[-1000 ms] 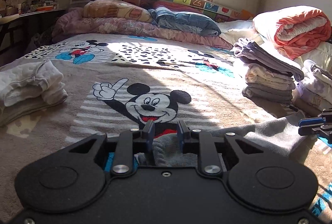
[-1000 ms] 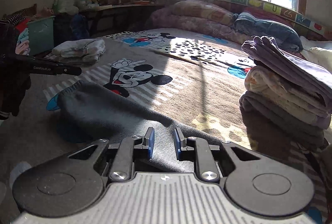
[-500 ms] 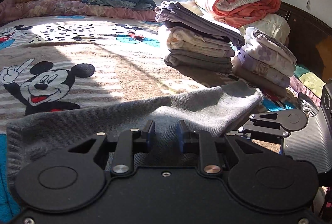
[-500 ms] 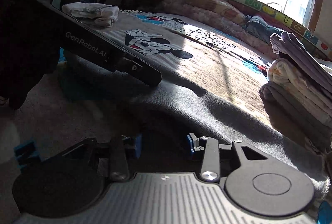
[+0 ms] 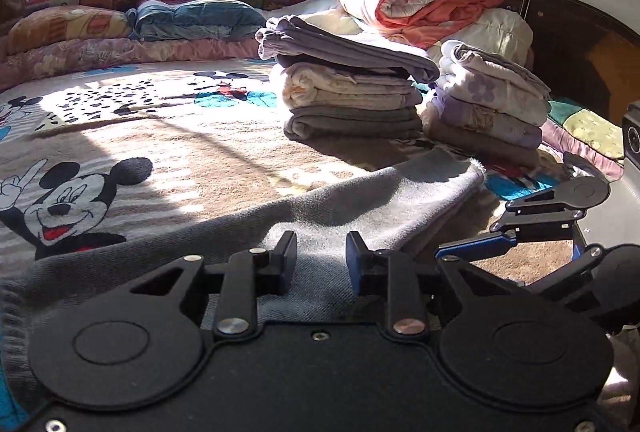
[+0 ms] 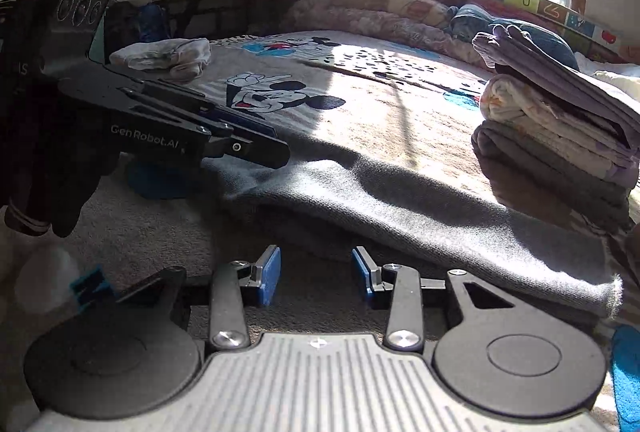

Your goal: Fold clothes

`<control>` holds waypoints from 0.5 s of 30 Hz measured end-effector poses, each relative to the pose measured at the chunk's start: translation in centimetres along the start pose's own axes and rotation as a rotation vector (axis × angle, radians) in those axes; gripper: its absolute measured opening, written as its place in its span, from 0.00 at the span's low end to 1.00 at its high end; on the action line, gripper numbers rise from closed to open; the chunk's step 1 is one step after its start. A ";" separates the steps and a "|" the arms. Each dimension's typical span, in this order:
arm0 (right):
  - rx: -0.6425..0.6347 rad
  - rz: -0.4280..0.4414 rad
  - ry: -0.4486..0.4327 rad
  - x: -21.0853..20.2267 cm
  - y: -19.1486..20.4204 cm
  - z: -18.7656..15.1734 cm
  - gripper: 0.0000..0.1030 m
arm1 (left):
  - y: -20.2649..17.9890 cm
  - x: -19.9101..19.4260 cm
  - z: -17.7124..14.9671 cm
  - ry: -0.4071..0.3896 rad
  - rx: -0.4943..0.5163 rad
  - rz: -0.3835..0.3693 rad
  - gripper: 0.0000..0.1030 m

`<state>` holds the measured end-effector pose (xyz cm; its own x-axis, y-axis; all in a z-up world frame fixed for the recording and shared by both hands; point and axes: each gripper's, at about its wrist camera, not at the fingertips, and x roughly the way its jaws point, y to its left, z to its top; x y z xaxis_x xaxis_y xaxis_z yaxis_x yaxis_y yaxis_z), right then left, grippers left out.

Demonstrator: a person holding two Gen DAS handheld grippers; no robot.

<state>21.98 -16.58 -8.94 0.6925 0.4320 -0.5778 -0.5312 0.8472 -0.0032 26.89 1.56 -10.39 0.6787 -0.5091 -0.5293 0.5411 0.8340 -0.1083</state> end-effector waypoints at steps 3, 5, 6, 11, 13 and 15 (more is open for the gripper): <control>0.143 -0.041 -0.058 -0.1 -2.6 0.0 0.38 | -0.7 1.9 -1.0 0.062 0.056 0.054 0.25; 0.197 -0.066 -0.074 0.3 -3.7 0.1 0.38 | -0.7 1.4 -0.6 0.057 0.066 0.057 0.25; 0.209 -0.070 -0.080 0.5 -4.1 0.2 0.38 | -0.7 1.0 -0.4 0.047 0.069 0.057 0.25; 0.258 -0.081 -0.069 2.4 -5.4 0.7 0.38 | -2.1 1.2 -0.4 0.012 0.093 0.018 0.25; 0.247 -0.110 0.042 4.2 -5.8 0.3 0.37 | -2.4 2.3 -0.7 0.065 0.095 0.031 0.25; 0.244 -0.157 0.044 3.8 -6.0 0.4 0.36 | -2.4 2.6 -0.8 0.071 0.089 0.039 0.26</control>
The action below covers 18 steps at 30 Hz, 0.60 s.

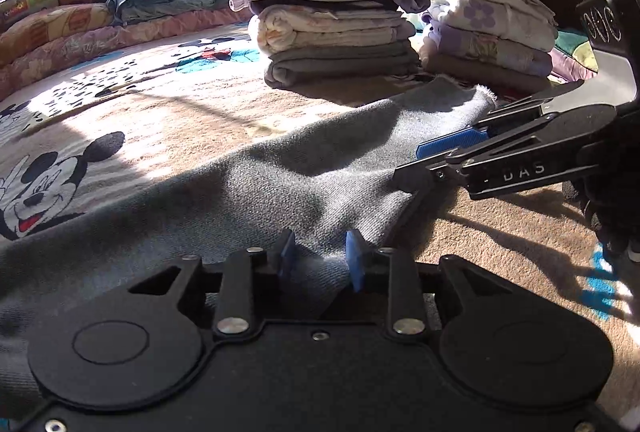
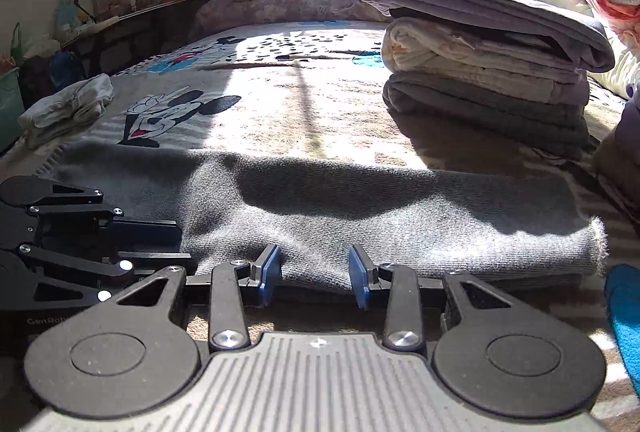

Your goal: Fold clothes

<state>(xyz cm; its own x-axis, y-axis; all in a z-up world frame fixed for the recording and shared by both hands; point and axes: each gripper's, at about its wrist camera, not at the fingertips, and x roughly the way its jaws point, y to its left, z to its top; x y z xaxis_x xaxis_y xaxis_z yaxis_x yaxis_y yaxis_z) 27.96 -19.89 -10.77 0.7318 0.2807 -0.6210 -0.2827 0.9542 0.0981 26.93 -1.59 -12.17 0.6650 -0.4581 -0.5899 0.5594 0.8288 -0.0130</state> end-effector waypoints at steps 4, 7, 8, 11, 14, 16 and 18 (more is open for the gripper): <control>-0.020 -0.036 -0.081 -1.7 0.4 0.1 0.37 | -0.1 -0.3 0.1 -0.017 0.001 0.006 0.27; -0.118 -0.031 -0.094 -1.4 1.9 0.0 0.37 | -0.1 -1.2 0.4 -0.076 -0.024 -0.009 0.31; -0.141 -0.032 -0.067 -0.6 2.1 -0.1 0.39 | 0.0 -1.4 0.5 -0.096 -0.042 -0.016 0.39; -0.157 -0.083 -0.015 0.6 1.8 -0.4 0.43 | 0.3 -1.4 0.7 -0.120 -0.071 0.011 0.40; -0.111 -0.095 -0.041 -0.2 0.9 -0.3 0.45 | 0.8 0.3 0.4 0.000 -0.094 0.040 0.40; -0.074 -0.104 -0.041 -0.4 -0.2 -0.5 0.45 | 1.1 0.3 0.3 -0.004 -0.104 0.024 0.40; 0.025 -0.116 -0.048 -0.9 -2.2 -0.8 0.45 | 1.5 0.1 0.4 -0.002 -0.118 0.012 0.40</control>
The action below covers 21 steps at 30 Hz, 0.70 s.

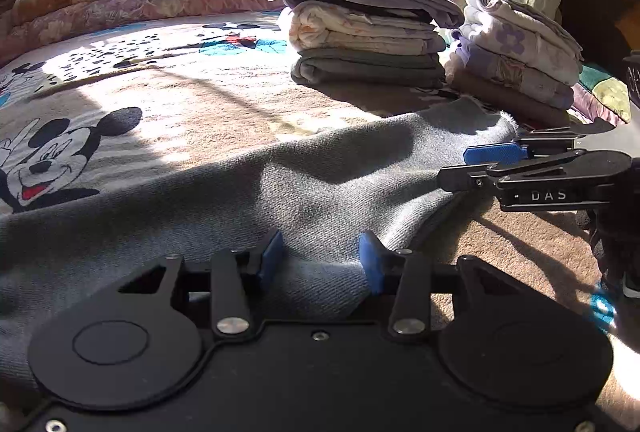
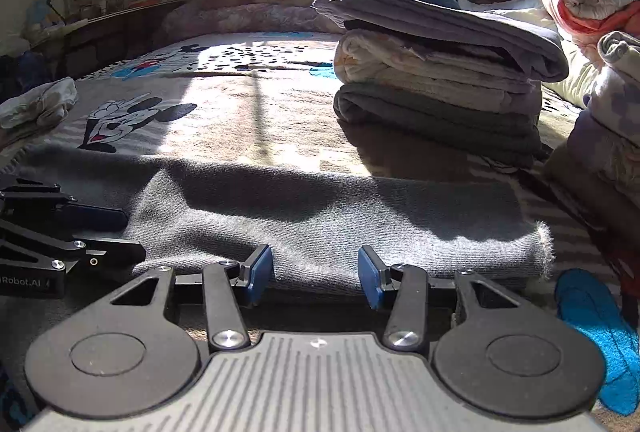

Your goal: Fold clothes

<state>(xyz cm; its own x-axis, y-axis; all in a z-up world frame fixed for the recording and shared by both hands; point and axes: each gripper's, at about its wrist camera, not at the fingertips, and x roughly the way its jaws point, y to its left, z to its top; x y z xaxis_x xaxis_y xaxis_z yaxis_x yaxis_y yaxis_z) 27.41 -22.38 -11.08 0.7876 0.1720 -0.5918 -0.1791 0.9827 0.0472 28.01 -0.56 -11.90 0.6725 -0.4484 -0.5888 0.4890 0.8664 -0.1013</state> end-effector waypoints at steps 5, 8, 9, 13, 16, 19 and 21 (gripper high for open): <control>0.159 -0.211 -0.028 -1.0 -5.1 -0.5 0.47 | -0.5 -0.5 -0.1 -0.037 0.027 0.006 0.40; 0.419 -0.174 -0.037 -1.9 -9.5 -1.7 0.47 | -0.6 -0.8 0.1 -0.056 0.022 -0.006 0.40; 0.527 -0.130 -0.039 -2.0 -10.6 -2.4 0.48 | -0.5 -1.0 0.2 -0.064 0.014 -0.013 0.40; 0.895 0.040 -0.065 -1.7 -14.1 -5.1 0.53 | -0.6 -1.9 0.5 -0.109 0.000 -0.045 0.40; 0.983 0.098 -0.092 -0.6 -14.9 -5.7 0.55 | -0.7 -1.8 0.5 -0.107 0.004 -0.047 0.40; 1.060 0.135 -0.135 0.5 -15.6 -6.3 0.52 | -0.7 -1.6 0.4 -0.098 0.005 -0.044 0.40; 1.086 0.144 -0.164 1.0 -15.7 -6.4 0.49 | -0.5 -1.5 0.4 -0.097 0.000 -0.044 0.40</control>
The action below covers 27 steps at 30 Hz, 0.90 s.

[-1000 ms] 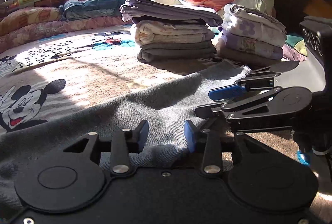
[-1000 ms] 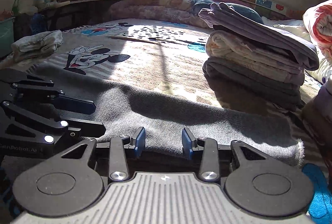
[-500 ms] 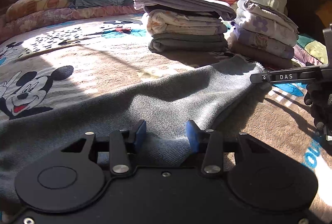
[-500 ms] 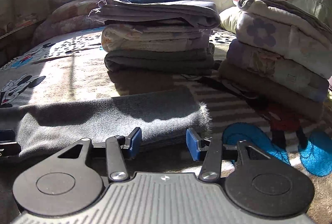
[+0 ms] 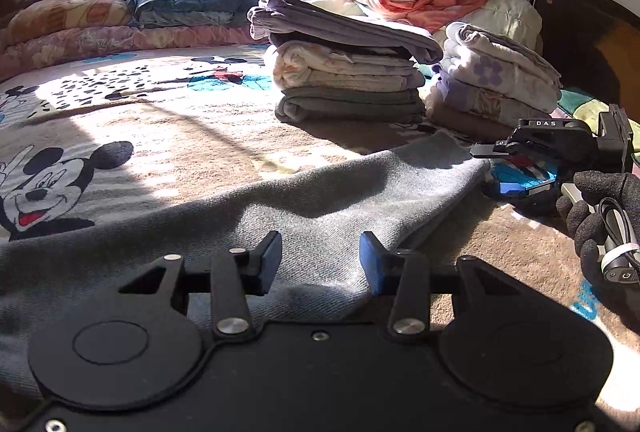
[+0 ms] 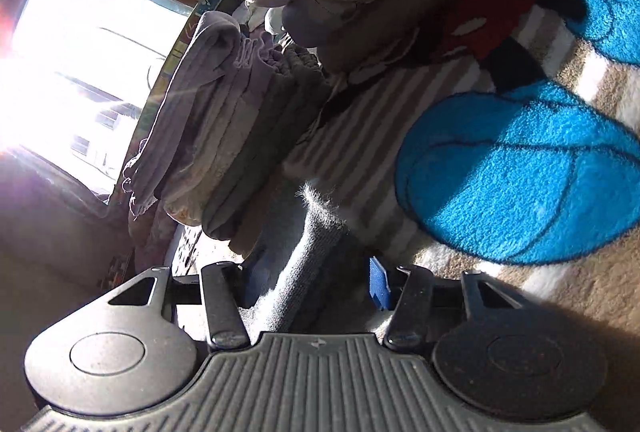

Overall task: Fold clothes
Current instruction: 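Grasp the grey garment end with the right gripper while the left gripper grasps the fold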

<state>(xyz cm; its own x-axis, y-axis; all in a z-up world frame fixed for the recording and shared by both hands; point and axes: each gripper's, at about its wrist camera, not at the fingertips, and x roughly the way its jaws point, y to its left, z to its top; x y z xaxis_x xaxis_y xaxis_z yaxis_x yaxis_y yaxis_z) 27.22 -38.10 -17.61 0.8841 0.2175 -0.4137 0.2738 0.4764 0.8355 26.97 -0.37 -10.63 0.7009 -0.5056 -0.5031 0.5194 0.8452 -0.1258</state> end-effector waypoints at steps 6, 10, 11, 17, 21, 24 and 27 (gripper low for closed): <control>-0.016 0.019 -0.040 0.9 0.1 -0.3 0.49 | 0.3 0.0 -0.1 0.002 -0.005 0.003 0.40; -0.004 0.025 -0.046 1.3 -0.1 -0.1 0.45 | 0.2 0.1 -0.1 0.007 -0.004 -0.001 0.40; -0.003 0.027 -0.047 1.4 0.0 -0.1 0.44 | 0.2 0.2 -0.2 0.011 -0.002 -0.002 0.40; 0.036 0.003 -0.067 1.8 -0.8 -0.1 0.18 | 0.1 0.4 -0.2 0.021 0.003 -0.005 0.40; 0.023 0.001 -0.074 1.5 -0.2 -0.1 0.18 | 0.3 0.2 -0.1 0.019 -0.003 -0.006 0.40; 0.009 0.013 -0.090 0.8 1.0 0.0 0.17 | 0.6 -0.2 0.1 0.023 -0.020 -0.012 0.41; -0.077 0.024 -0.113 -0.3 3.9 0.0 0.17 | 1.6 -0.2 0.3 0.056 -0.074 -0.019 0.43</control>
<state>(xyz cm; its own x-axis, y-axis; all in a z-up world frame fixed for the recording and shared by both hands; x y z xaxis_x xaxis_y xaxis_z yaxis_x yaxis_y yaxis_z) 28.00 -36.32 -14.22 0.9283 0.1345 -0.3468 0.2258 0.5371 0.8127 27.80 1.08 -10.49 0.6616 -0.5131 -0.5468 0.4934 0.8470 -0.1977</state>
